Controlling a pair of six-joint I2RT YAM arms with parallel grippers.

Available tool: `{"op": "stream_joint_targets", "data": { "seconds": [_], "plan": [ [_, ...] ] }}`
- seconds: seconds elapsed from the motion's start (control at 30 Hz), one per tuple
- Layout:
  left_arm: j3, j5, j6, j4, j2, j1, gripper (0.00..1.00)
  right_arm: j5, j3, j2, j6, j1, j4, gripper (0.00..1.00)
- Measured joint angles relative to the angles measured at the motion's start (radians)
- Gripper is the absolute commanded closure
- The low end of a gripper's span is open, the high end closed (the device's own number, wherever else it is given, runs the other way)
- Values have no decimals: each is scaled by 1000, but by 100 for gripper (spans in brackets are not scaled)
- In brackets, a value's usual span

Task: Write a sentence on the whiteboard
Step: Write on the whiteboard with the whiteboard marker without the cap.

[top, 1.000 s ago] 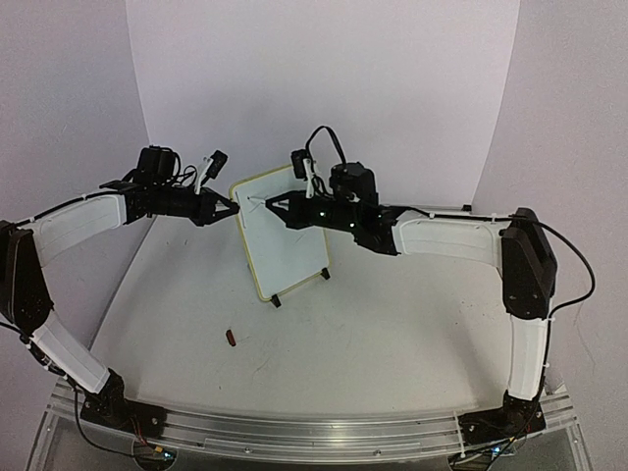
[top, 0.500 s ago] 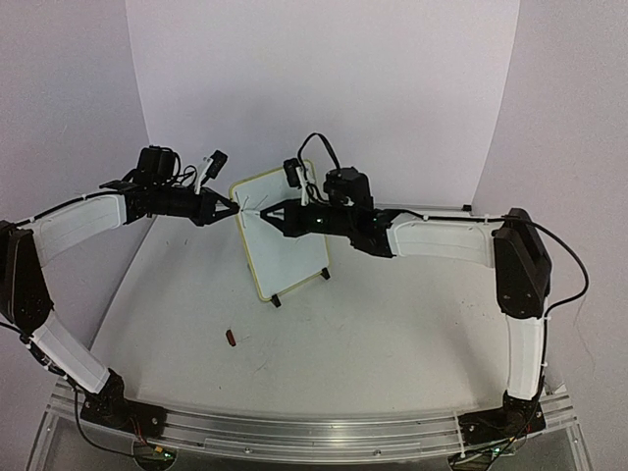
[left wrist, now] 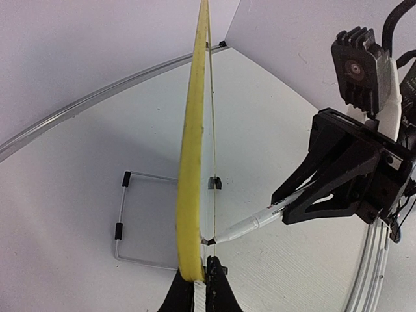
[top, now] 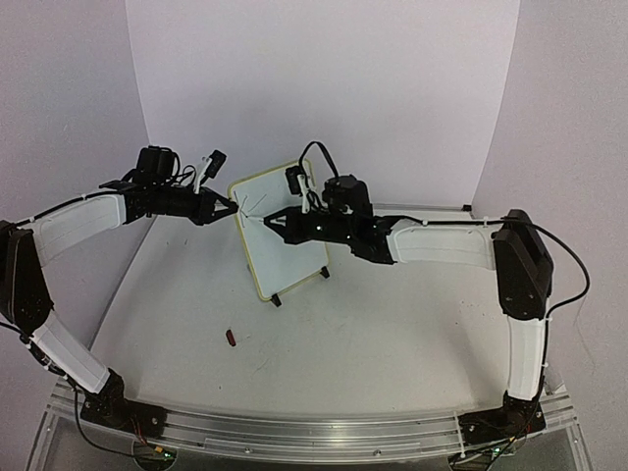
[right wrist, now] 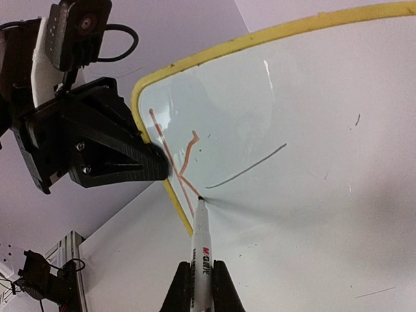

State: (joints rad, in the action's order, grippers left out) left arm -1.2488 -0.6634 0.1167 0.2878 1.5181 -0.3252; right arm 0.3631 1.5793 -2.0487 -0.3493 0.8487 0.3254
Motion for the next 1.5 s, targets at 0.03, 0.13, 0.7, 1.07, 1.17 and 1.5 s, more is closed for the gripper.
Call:
{"op": "stream_joint_targets", "data": {
  "seconds": [0.03, 0.13, 0.7, 1.07, 1.17, 1.5],
  "plan": [
    [0, 2, -3, 0, 0, 0, 100, -7, -8, 2, 0, 0, 1, 100],
    [0, 5, -10, 0, 0, 2, 100, -20, -24, 4, 0, 0, 0, 100],
    [0, 7, -9, 1, -3, -2, 100, -7, -128, 120, 1, -3, 73, 100],
    [0, 8, -9, 1, -4, -2, 100, -24, -60, 105, 4, -3, 63, 100],
    [0, 8, -9, 1, -4, -2, 100, -32, -41, 93, 4, -3, 55, 100],
    [0, 8, -9, 1, -4, -2, 100, -56, -15, 43, 4, -3, 26, 100]
  ]
}}
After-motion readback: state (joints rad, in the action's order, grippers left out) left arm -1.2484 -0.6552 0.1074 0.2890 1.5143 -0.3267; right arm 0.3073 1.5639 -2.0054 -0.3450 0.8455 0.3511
